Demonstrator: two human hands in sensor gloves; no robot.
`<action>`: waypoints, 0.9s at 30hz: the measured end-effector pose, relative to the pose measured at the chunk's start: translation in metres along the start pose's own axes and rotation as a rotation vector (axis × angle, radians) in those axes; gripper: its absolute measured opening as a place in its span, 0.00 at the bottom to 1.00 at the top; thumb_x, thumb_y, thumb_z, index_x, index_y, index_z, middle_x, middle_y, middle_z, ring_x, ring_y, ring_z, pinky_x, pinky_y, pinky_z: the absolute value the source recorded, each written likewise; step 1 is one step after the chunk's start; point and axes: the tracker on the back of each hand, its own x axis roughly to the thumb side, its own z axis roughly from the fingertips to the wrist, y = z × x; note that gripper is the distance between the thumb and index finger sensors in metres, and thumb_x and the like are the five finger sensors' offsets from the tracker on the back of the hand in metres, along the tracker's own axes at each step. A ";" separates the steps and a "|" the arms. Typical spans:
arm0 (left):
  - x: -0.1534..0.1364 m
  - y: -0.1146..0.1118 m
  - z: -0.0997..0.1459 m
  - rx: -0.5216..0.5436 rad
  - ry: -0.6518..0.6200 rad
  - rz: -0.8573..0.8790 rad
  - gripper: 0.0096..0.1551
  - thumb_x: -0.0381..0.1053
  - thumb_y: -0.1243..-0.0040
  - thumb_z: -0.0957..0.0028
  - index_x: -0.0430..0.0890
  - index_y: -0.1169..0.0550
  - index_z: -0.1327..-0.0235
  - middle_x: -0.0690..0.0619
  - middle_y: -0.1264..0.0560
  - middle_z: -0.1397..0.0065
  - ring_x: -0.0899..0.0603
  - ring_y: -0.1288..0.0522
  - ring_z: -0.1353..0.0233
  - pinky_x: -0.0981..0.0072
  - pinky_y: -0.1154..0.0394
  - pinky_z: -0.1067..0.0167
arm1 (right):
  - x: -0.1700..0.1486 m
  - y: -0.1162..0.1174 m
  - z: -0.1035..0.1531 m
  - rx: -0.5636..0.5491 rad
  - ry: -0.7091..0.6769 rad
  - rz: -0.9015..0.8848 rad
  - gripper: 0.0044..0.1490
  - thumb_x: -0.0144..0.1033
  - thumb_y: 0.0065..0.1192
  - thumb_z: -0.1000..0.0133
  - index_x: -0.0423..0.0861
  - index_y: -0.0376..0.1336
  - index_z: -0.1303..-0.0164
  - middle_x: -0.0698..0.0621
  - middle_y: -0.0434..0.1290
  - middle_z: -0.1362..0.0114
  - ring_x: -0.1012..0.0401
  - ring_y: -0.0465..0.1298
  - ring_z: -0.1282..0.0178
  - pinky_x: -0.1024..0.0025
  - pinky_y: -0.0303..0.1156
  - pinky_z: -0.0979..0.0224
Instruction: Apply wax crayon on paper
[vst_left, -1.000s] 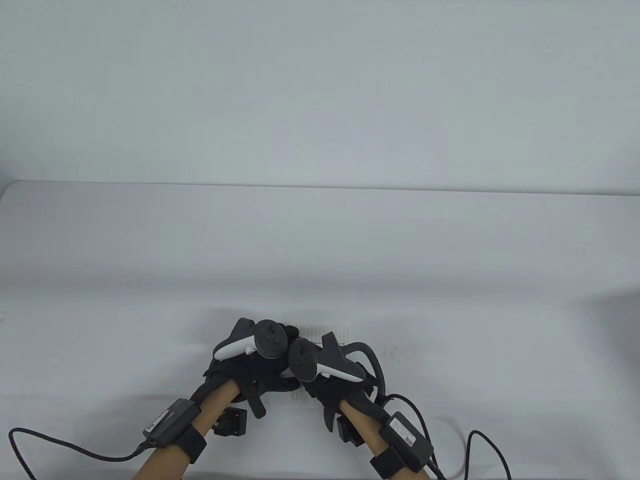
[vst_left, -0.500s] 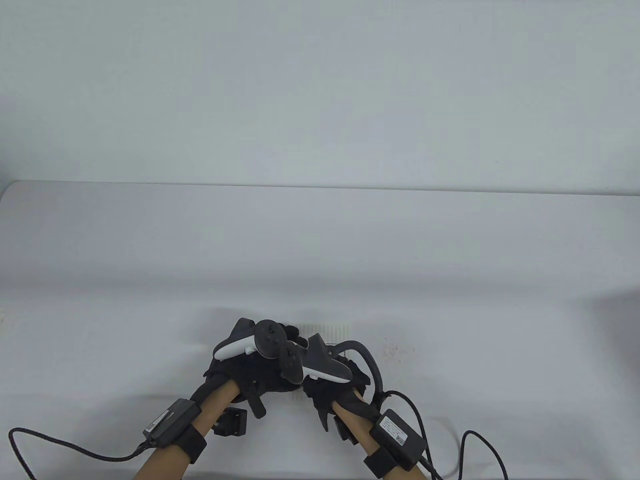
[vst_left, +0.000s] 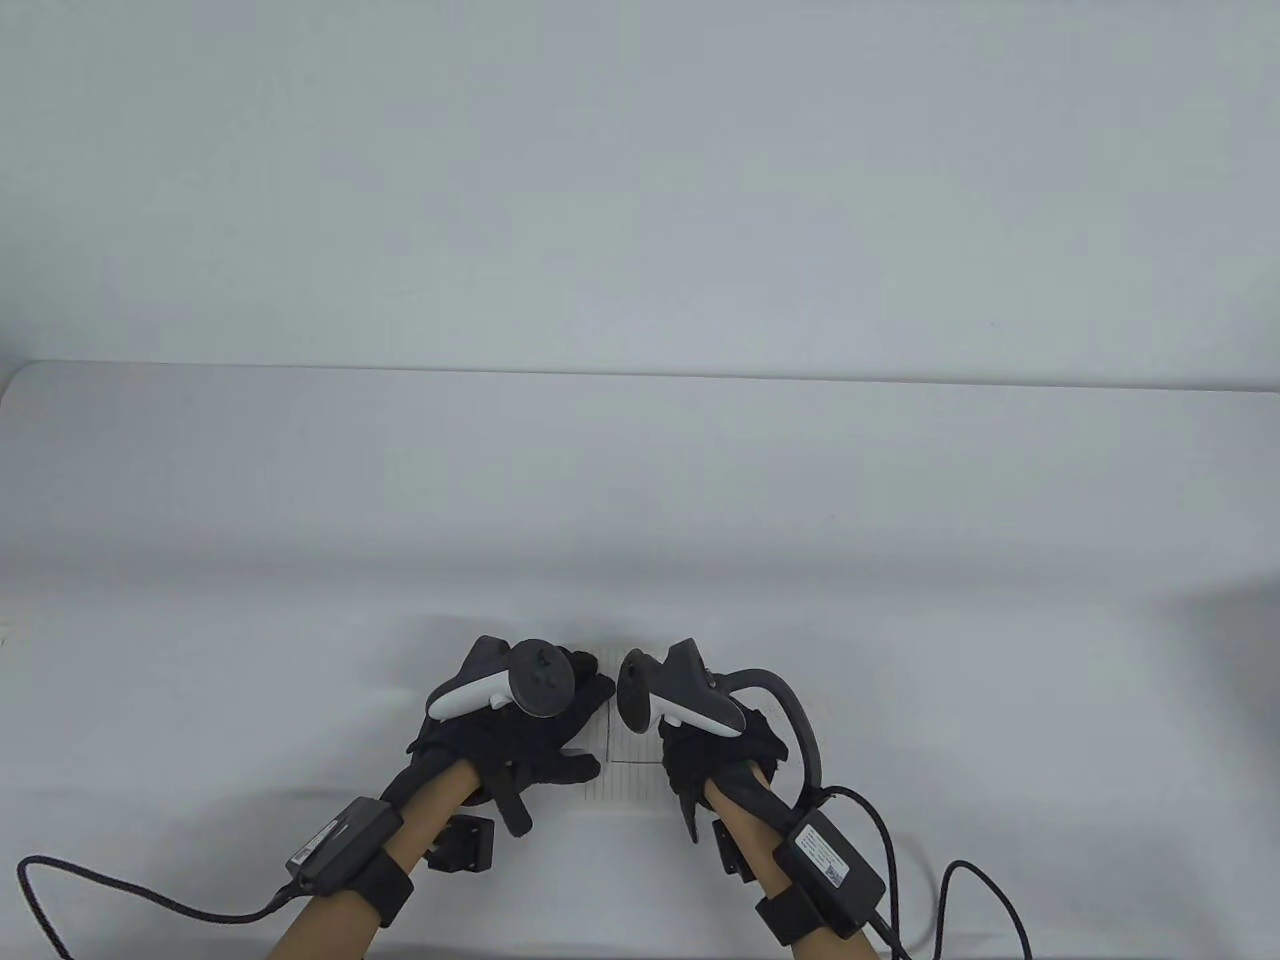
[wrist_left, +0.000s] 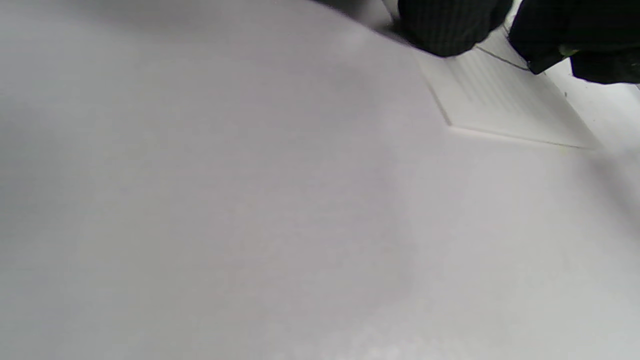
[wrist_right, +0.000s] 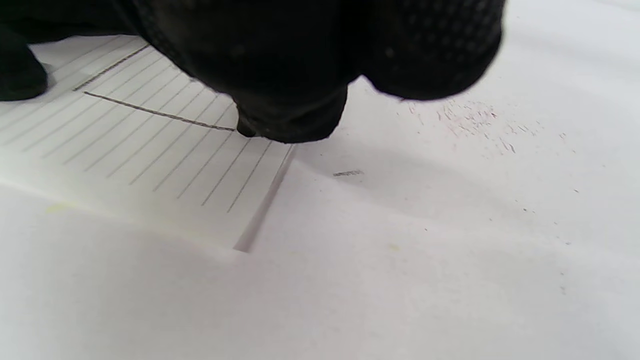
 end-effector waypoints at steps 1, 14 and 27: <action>0.000 0.000 0.000 0.000 0.000 -0.001 0.50 0.65 0.54 0.40 0.68 0.72 0.25 0.69 0.83 0.21 0.54 0.88 0.21 0.47 0.90 0.32 | 0.000 0.000 0.000 0.000 -0.001 -0.002 0.23 0.38 0.63 0.42 0.46 0.69 0.38 0.46 0.81 0.54 0.71 0.78 0.72 0.72 0.79 0.61; 0.002 0.002 0.000 -0.005 0.022 -0.049 0.51 0.66 0.55 0.40 0.67 0.73 0.26 0.69 0.82 0.21 0.53 0.87 0.20 0.45 0.89 0.30 | -0.008 0.000 0.005 -0.060 -0.027 -0.044 0.24 0.39 0.60 0.40 0.45 0.68 0.35 0.47 0.80 0.49 0.70 0.80 0.67 0.70 0.79 0.56; 0.002 0.001 0.000 0.102 0.039 -0.053 0.44 0.66 0.60 0.39 0.68 0.69 0.24 0.66 0.79 0.18 0.51 0.84 0.18 0.47 0.88 0.29 | -0.006 -0.005 0.001 -0.355 -0.045 -0.207 0.30 0.36 0.63 0.42 0.48 0.62 0.28 0.47 0.76 0.35 0.63 0.81 0.47 0.63 0.76 0.40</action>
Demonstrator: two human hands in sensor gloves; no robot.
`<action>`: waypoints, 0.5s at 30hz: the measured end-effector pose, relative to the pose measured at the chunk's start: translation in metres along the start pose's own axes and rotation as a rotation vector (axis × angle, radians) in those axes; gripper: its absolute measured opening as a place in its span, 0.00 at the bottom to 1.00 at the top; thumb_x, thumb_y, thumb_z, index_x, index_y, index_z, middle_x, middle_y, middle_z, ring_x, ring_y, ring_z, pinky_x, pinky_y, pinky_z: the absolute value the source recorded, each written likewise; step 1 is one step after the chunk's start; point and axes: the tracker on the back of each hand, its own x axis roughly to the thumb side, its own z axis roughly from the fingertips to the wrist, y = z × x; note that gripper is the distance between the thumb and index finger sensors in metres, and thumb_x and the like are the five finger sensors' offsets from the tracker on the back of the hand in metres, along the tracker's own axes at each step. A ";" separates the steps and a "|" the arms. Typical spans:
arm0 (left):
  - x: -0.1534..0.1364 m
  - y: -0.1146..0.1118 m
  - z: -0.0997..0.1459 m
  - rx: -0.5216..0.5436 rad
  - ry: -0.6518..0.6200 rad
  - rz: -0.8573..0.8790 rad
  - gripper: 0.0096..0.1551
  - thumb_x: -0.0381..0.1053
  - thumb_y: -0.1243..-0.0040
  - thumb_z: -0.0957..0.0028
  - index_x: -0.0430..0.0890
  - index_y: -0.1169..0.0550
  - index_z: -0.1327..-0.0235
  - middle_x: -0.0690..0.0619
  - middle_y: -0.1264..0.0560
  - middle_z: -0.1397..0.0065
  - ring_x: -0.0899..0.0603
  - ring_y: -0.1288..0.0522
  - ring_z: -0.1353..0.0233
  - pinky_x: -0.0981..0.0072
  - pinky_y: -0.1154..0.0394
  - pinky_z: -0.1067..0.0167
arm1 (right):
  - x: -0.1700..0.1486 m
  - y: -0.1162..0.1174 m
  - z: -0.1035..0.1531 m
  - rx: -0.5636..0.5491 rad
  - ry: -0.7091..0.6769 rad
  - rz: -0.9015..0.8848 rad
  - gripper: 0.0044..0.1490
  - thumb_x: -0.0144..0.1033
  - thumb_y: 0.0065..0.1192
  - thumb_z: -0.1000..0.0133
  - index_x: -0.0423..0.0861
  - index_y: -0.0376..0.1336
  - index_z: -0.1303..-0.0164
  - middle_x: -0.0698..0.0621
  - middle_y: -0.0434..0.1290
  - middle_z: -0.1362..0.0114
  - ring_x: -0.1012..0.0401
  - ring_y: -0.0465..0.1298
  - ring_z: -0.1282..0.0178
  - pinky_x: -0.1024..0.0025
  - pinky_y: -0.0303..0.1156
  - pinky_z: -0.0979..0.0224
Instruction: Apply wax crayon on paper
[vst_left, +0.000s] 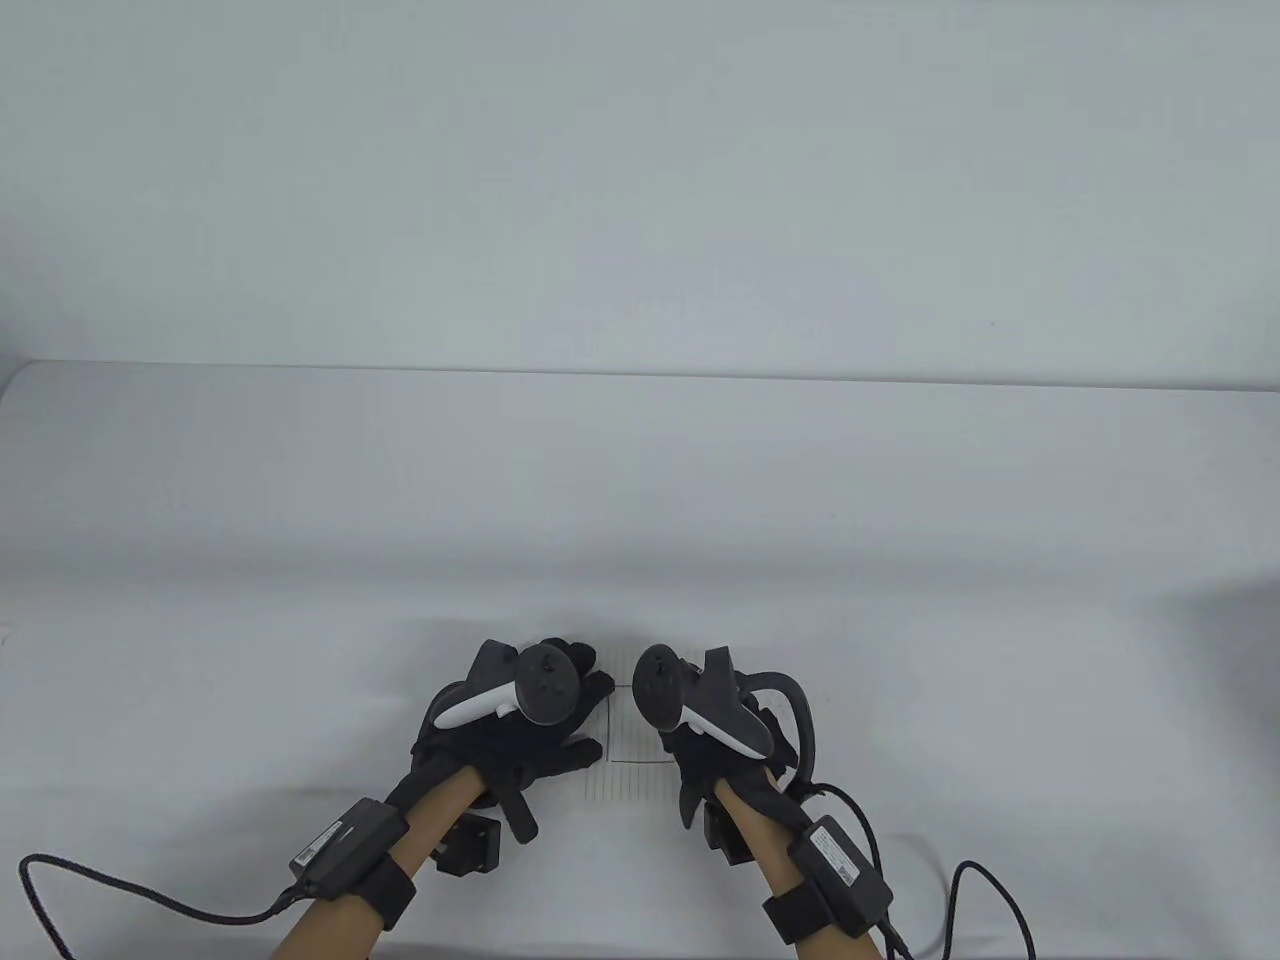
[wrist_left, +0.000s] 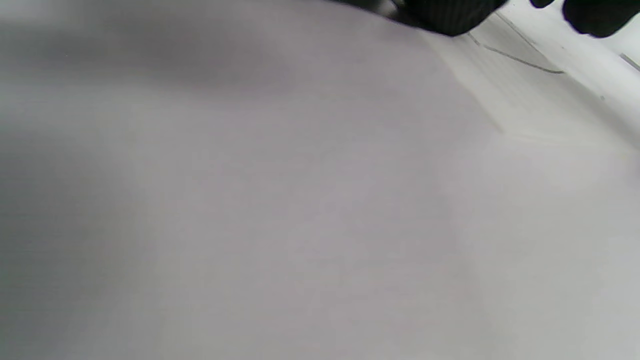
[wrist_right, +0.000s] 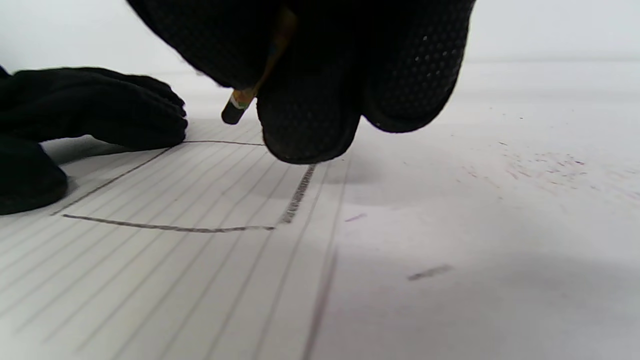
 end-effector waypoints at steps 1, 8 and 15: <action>-0.001 0.000 -0.001 -0.022 -0.003 0.017 0.44 0.66 0.60 0.39 0.68 0.70 0.25 0.67 0.80 0.19 0.52 0.85 0.19 0.47 0.89 0.29 | 0.003 0.000 -0.001 -0.002 0.006 -0.014 0.30 0.35 0.63 0.43 0.48 0.61 0.28 0.48 0.75 0.34 0.62 0.80 0.44 0.62 0.75 0.38; -0.002 -0.001 -0.002 -0.028 0.001 0.015 0.47 0.66 0.60 0.39 0.66 0.73 0.25 0.68 0.81 0.20 0.52 0.86 0.19 0.46 0.88 0.29 | 0.029 0.002 -0.017 -0.016 0.031 0.013 0.27 0.35 0.64 0.43 0.47 0.64 0.32 0.47 0.76 0.37 0.63 0.80 0.48 0.64 0.76 0.40; -0.001 -0.001 -0.002 -0.039 -0.002 0.022 0.47 0.66 0.61 0.39 0.66 0.73 0.26 0.68 0.82 0.20 0.53 0.87 0.20 0.46 0.89 0.30 | 0.037 0.013 -0.020 -0.072 0.023 0.040 0.26 0.36 0.64 0.43 0.47 0.66 0.34 0.46 0.77 0.39 0.64 0.80 0.52 0.65 0.76 0.42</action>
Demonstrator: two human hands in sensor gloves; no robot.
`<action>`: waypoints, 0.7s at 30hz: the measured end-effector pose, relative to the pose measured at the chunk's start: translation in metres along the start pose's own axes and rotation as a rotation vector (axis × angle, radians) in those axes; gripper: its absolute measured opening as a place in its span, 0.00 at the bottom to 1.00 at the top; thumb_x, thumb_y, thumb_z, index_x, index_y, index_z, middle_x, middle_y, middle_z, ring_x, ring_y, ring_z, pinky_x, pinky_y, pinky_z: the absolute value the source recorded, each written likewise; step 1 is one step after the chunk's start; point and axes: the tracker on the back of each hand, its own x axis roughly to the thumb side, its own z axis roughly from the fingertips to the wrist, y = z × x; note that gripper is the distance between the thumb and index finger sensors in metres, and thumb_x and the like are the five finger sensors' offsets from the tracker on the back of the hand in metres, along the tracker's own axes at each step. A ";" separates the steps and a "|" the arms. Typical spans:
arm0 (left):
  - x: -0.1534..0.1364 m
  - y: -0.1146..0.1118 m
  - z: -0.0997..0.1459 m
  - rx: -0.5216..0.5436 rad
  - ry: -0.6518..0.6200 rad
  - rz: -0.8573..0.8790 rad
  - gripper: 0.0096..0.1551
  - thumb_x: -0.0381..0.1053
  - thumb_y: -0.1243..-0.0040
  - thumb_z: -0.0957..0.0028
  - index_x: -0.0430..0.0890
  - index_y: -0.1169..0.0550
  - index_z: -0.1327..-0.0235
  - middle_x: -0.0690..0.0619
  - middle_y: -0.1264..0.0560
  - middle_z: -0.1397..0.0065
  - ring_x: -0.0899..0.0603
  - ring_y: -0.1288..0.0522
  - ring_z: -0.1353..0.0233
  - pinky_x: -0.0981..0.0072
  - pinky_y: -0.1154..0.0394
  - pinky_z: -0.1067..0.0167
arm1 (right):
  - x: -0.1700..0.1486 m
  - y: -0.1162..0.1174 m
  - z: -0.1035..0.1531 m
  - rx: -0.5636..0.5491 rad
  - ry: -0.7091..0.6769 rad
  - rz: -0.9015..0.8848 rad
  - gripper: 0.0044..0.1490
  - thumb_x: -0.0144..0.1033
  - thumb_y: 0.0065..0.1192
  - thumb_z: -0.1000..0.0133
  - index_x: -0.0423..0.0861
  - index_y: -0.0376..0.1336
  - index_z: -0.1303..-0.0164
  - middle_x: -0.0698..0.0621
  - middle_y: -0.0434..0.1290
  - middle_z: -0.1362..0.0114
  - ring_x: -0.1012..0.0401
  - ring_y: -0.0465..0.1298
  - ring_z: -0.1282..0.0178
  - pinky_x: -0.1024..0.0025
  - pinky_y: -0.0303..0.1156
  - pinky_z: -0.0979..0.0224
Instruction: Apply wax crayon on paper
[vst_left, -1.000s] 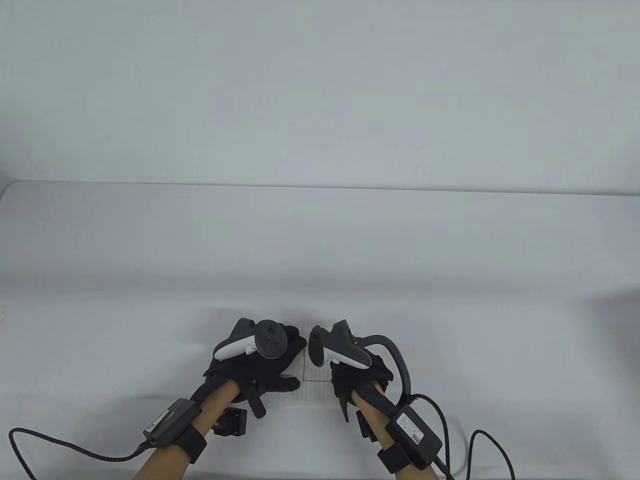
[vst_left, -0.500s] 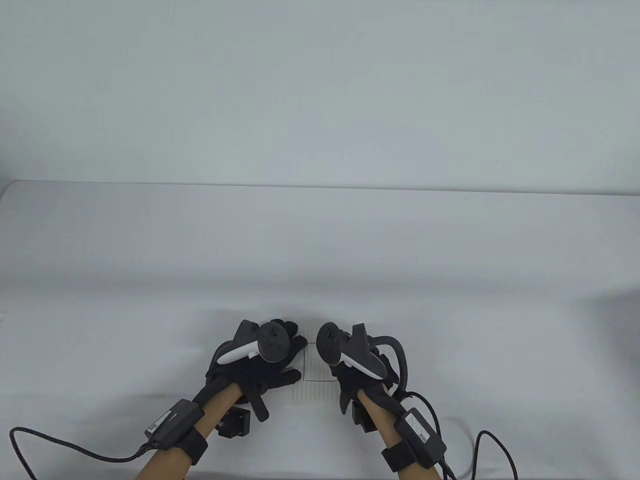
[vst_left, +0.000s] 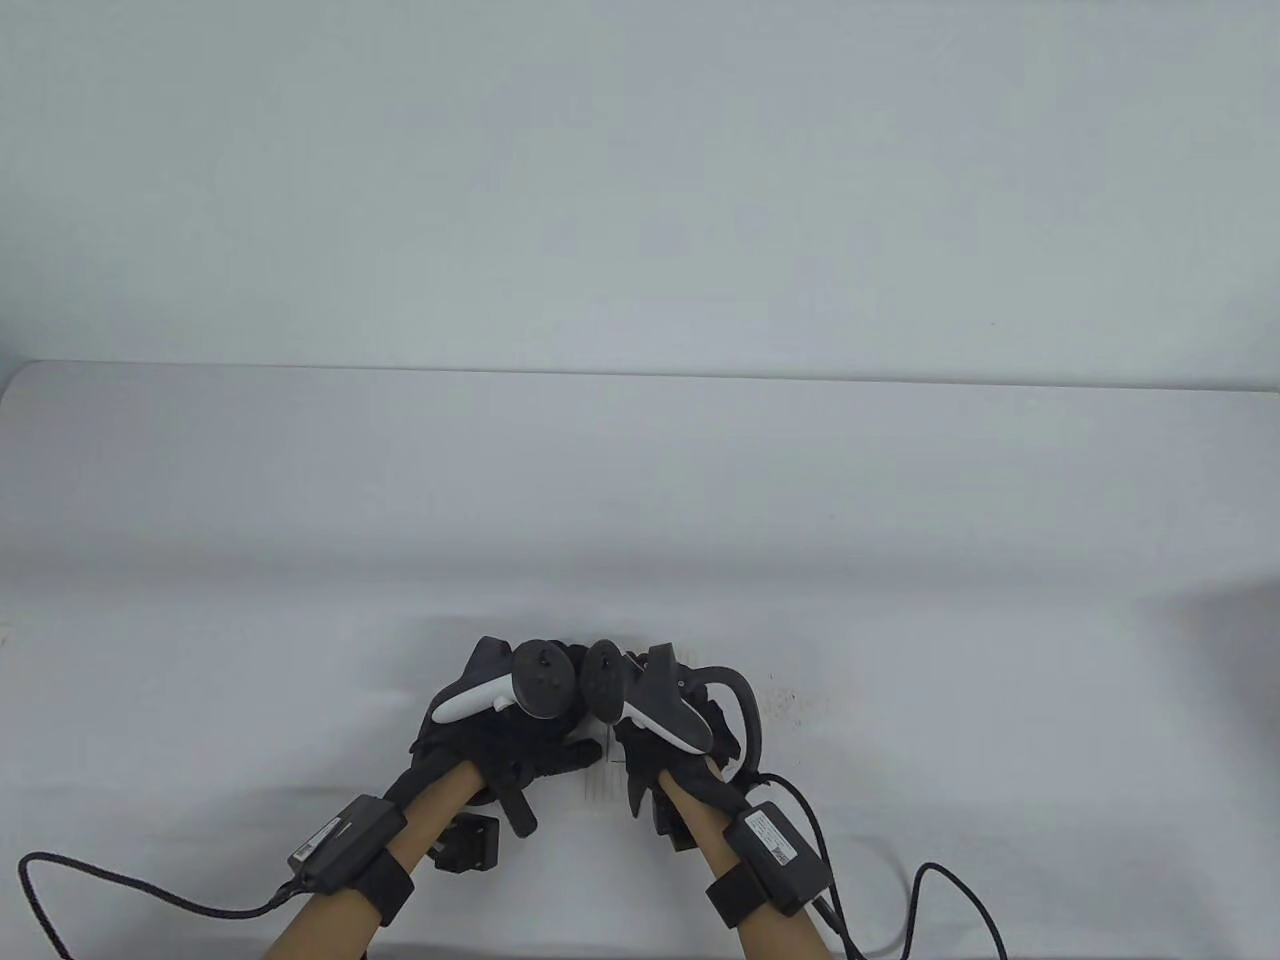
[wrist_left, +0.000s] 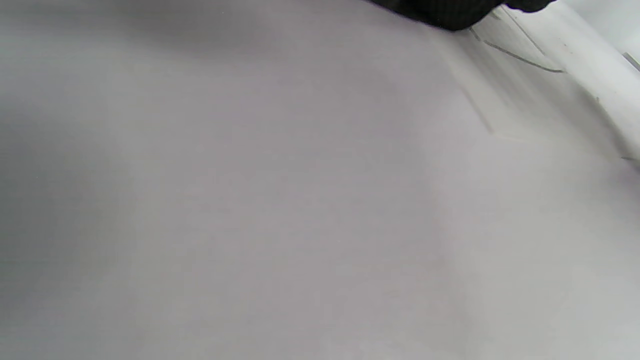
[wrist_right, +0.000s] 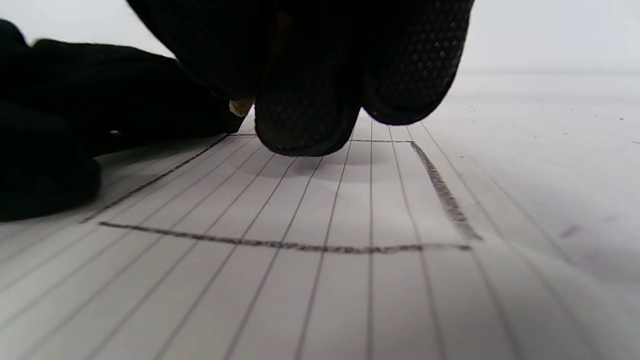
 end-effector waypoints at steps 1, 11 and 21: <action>0.000 0.000 0.000 -0.001 0.000 0.000 0.47 0.66 0.61 0.39 0.66 0.73 0.26 0.68 0.82 0.20 0.53 0.87 0.20 0.46 0.89 0.30 | 0.002 0.003 0.000 -0.031 0.003 0.042 0.25 0.36 0.64 0.43 0.47 0.66 0.35 0.46 0.77 0.40 0.64 0.80 0.52 0.65 0.76 0.42; 0.000 0.000 0.000 -0.003 -0.002 0.006 0.47 0.66 0.61 0.39 0.66 0.73 0.26 0.68 0.82 0.20 0.53 0.87 0.20 0.47 0.89 0.30 | 0.009 0.003 0.000 -0.047 -0.066 0.123 0.23 0.36 0.65 0.44 0.48 0.68 0.38 0.46 0.78 0.42 0.66 0.81 0.56 0.67 0.78 0.45; -0.001 0.000 0.000 -0.006 -0.004 0.010 0.47 0.66 0.61 0.39 0.66 0.73 0.26 0.69 0.82 0.21 0.53 0.87 0.20 0.47 0.90 0.30 | 0.007 0.003 -0.002 0.002 -0.097 0.052 0.24 0.35 0.66 0.44 0.46 0.68 0.38 0.45 0.78 0.42 0.67 0.81 0.57 0.68 0.78 0.46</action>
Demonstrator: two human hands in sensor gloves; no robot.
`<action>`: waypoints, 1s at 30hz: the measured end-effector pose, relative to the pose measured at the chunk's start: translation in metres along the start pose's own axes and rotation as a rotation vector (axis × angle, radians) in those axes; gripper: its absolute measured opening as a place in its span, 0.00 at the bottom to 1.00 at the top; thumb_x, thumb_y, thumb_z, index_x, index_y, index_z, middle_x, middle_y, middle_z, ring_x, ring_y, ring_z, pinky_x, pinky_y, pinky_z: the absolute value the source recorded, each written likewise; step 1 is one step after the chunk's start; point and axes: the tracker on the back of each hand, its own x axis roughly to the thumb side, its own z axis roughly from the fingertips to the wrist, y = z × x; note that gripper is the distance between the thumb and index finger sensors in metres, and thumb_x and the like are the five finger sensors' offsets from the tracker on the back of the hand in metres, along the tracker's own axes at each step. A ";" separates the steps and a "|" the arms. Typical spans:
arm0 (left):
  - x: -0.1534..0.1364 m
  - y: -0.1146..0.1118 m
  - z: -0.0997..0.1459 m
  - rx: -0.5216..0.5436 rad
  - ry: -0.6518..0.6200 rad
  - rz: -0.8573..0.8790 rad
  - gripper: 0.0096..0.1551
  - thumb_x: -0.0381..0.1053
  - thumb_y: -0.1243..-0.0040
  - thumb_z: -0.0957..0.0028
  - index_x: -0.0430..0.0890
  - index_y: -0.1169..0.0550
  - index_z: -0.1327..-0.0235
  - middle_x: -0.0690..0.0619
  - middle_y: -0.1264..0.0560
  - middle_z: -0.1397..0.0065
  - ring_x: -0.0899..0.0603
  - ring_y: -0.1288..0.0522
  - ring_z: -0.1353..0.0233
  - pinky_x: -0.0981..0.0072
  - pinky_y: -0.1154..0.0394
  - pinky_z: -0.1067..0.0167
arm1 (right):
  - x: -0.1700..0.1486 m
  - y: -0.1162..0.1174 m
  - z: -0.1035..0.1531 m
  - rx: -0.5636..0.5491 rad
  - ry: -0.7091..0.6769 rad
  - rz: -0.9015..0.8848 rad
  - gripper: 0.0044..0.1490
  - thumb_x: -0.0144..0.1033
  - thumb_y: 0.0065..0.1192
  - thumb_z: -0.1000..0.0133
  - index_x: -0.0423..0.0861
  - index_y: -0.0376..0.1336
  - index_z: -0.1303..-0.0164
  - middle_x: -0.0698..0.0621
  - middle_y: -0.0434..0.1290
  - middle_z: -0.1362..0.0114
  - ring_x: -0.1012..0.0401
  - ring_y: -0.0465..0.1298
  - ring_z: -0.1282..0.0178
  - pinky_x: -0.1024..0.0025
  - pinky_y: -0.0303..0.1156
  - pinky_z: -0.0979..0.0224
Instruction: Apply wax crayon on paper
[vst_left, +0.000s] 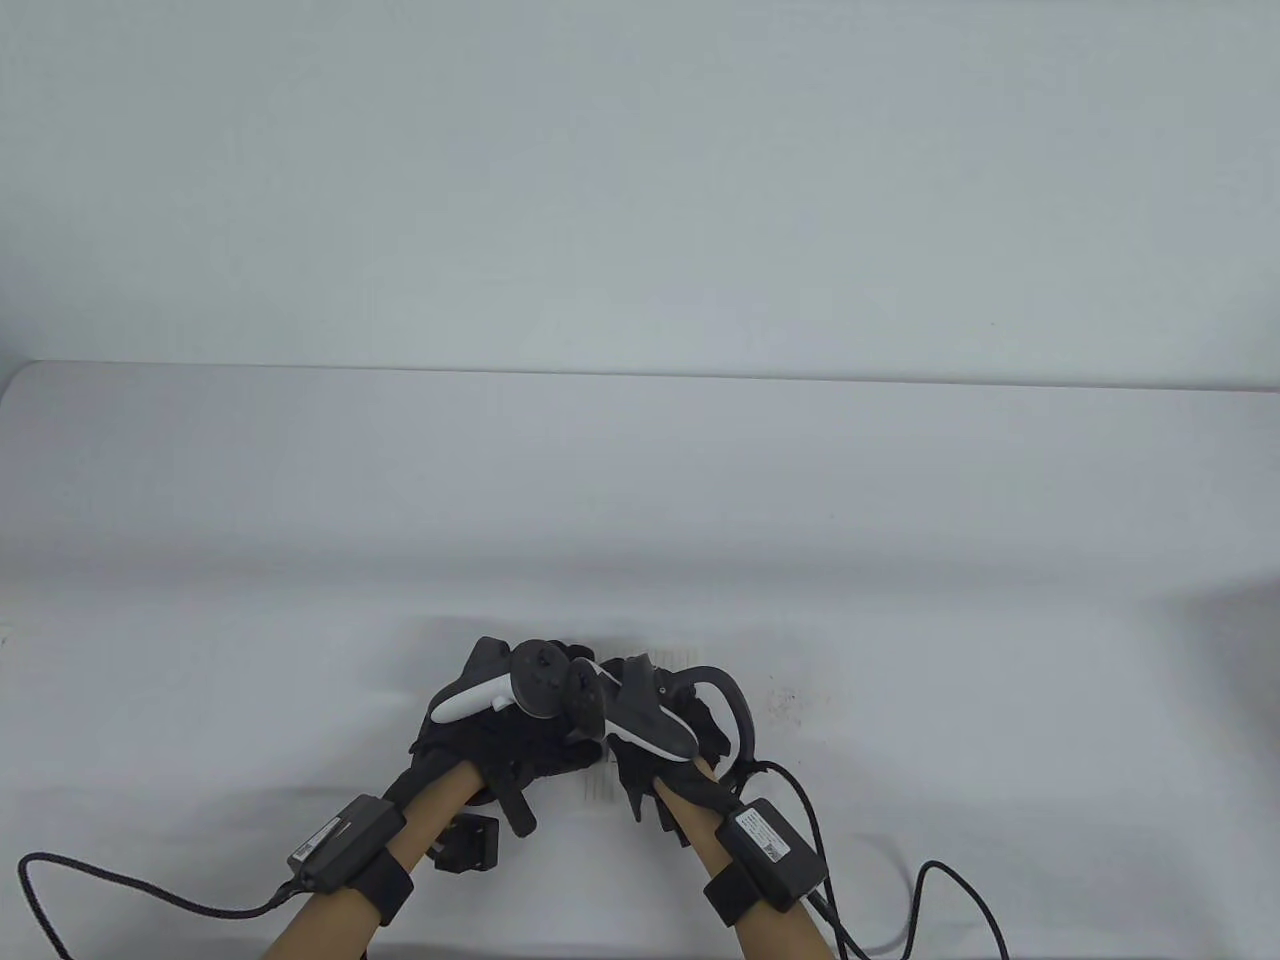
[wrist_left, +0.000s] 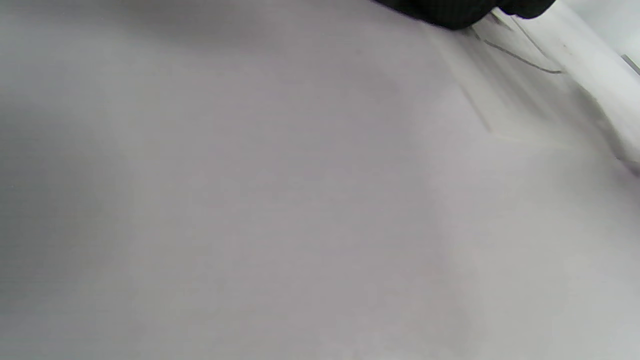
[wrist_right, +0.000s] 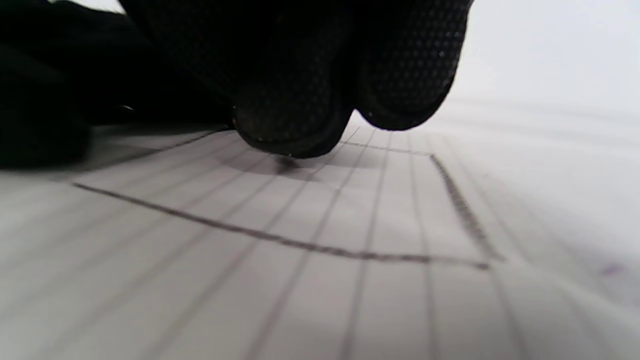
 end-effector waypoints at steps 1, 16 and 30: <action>0.000 0.000 0.000 0.000 -0.001 0.002 0.47 0.66 0.61 0.39 0.66 0.73 0.26 0.69 0.82 0.21 0.54 0.87 0.20 0.47 0.90 0.30 | -0.001 0.000 0.000 -0.008 0.011 0.000 0.23 0.36 0.66 0.44 0.47 0.68 0.38 0.45 0.78 0.42 0.67 0.81 0.57 0.68 0.78 0.46; -0.001 0.000 0.000 -0.003 0.001 -0.001 0.47 0.66 0.61 0.39 0.66 0.73 0.26 0.69 0.82 0.21 0.53 0.87 0.20 0.47 0.89 0.30 | -0.001 -0.003 0.001 0.024 0.012 0.000 0.23 0.36 0.66 0.44 0.47 0.69 0.38 0.44 0.79 0.43 0.68 0.81 0.58 0.68 0.79 0.47; -0.001 0.000 -0.001 -0.004 0.000 -0.002 0.47 0.66 0.61 0.39 0.66 0.74 0.26 0.69 0.82 0.21 0.53 0.87 0.20 0.47 0.89 0.30 | 0.002 -0.006 -0.001 0.080 0.012 -0.026 0.23 0.36 0.66 0.44 0.46 0.69 0.38 0.44 0.78 0.43 0.68 0.81 0.59 0.68 0.79 0.47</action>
